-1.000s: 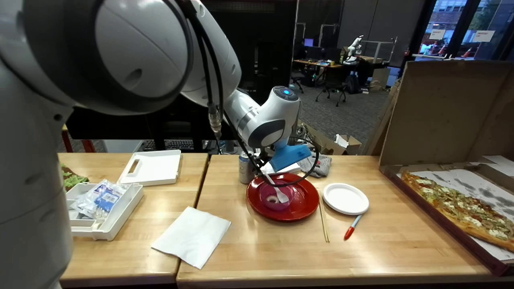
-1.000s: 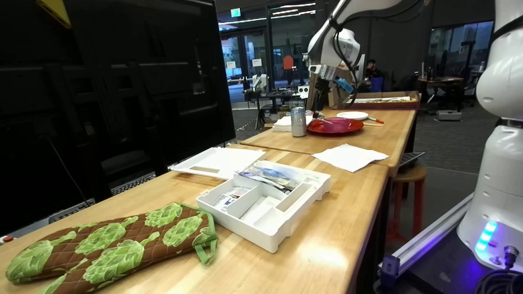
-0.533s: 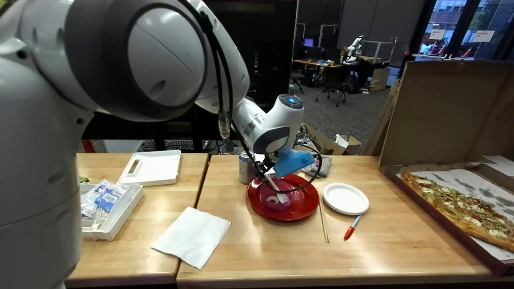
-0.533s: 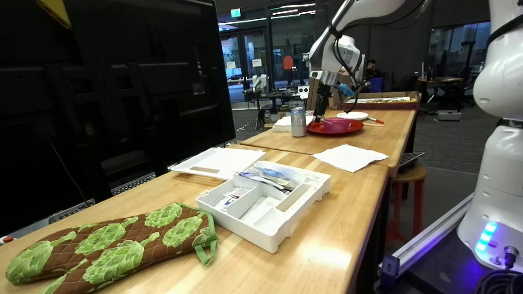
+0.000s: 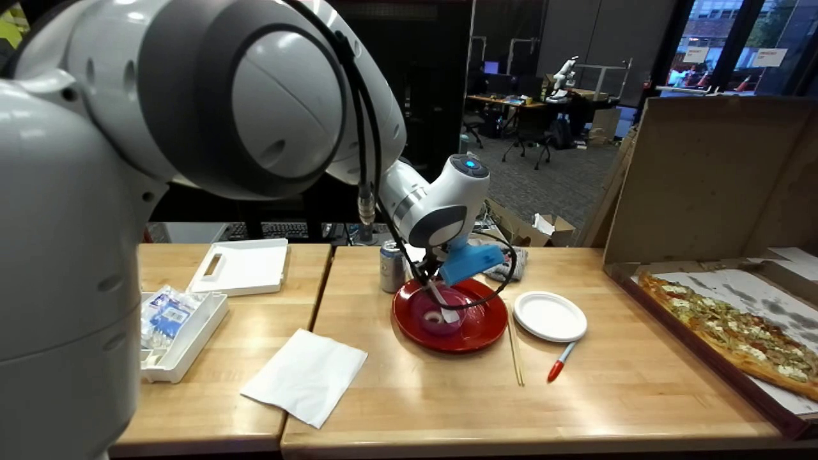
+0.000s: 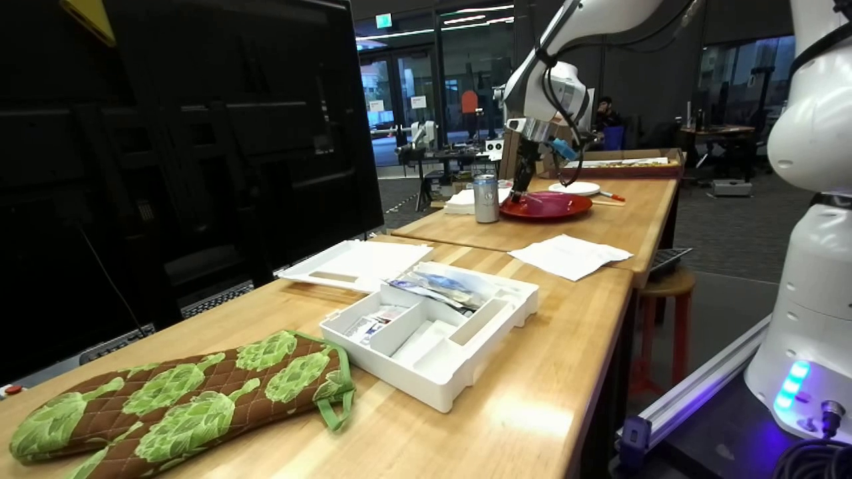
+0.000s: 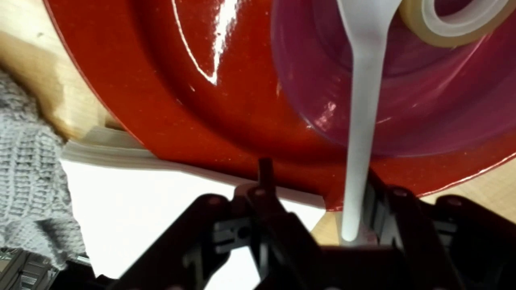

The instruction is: Remove the white spoon and tape from the purple bowl.

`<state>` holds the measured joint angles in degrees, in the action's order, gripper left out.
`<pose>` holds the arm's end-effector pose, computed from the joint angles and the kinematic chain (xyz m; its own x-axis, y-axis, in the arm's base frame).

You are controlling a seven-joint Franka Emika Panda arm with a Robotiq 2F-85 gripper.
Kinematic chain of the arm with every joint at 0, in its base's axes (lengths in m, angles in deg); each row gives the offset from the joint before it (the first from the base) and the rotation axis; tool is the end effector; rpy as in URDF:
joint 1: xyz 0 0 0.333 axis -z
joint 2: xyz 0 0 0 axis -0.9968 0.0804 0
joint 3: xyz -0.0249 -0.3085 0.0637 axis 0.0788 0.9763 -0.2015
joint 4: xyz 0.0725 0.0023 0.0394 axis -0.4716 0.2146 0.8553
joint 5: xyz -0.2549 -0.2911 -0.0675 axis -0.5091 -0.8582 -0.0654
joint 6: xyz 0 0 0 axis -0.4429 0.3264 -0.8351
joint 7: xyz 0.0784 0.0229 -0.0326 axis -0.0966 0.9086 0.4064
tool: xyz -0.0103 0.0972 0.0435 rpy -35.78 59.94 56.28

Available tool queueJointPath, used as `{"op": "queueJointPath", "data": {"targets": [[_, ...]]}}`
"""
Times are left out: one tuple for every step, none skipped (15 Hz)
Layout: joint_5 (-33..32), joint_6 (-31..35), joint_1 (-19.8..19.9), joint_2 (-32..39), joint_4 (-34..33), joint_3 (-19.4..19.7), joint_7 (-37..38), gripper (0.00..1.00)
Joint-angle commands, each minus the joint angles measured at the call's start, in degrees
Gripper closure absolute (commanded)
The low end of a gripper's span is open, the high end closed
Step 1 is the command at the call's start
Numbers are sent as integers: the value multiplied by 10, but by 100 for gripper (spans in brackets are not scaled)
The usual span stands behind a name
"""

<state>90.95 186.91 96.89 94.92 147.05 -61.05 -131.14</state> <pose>0.5998 -0.1259 0.3220 0.5648 0.7508 0.3425 0.7669 -0.6308 0.1179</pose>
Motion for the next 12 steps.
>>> {"op": "queueJointPath", "data": {"targets": [[11,-7,15,1,-10,-14,-8,81],[11,-7,16,1,-11,-15,-9,88],[11,-7,17,0,-11,-16,-10,94],[10,-9,17,-1,-11,-16,-10,99],[11,-9,18,-1,-12,-17,-11,100],[10,-10,18,-2,-13,-17,-11,100],[9,-10,18,-2,-13,-17,-11,97],[8,-11,18,-2,-13,-17,-11,97],[7,-11,18,-4,-13,-17,-12,97],[5,-12,17,-4,-13,-16,-11,97],[2,-11,16,-5,-12,-16,-9,97],[-2,-12,14,-7,-12,-15,-6,97]]}}
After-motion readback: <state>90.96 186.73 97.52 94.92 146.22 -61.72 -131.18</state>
